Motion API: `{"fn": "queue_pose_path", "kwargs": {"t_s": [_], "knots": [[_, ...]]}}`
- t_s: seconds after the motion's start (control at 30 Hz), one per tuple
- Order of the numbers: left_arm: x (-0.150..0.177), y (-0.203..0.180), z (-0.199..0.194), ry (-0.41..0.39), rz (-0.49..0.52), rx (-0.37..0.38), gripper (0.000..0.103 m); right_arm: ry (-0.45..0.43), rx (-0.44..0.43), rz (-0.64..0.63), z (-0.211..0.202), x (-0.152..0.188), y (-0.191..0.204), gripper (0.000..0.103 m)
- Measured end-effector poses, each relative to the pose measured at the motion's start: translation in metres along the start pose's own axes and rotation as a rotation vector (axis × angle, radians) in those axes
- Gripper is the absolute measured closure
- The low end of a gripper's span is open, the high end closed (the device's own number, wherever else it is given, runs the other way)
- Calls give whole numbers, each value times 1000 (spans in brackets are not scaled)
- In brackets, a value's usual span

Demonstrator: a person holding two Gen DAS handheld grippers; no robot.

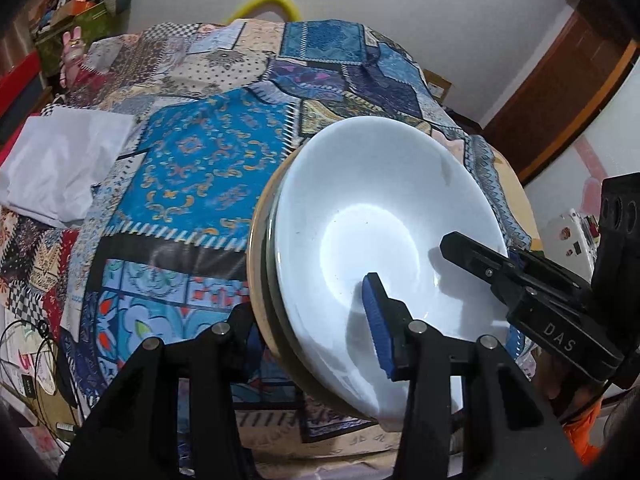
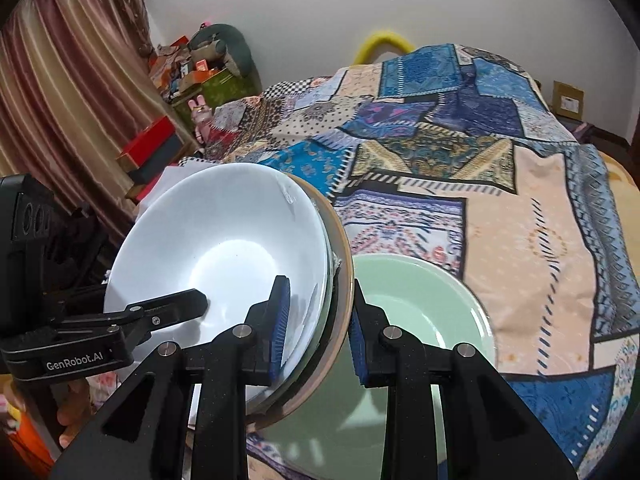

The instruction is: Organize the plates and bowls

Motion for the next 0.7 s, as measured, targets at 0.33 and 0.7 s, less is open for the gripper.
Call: {"fn": "queue_pose_path", "kwargs": {"t_s": [0.33,0.7], "knots": [[3,-33,21,39,44,31,58,-2,33,51,-15,13,-32,78],[6,-51,47,91,64,40,58,18,41,102,-14,26,-56,78]]}}
Point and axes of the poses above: each gripper's, at about its wrist camera, not at the fingertips, and z roughly the way its jaws point, y to its left, x to its underside, the point moved 4 cm from there along z, roughly the way its jaws point, and after that the axes turned 7 degrees about -x, right-handed, at the moved point
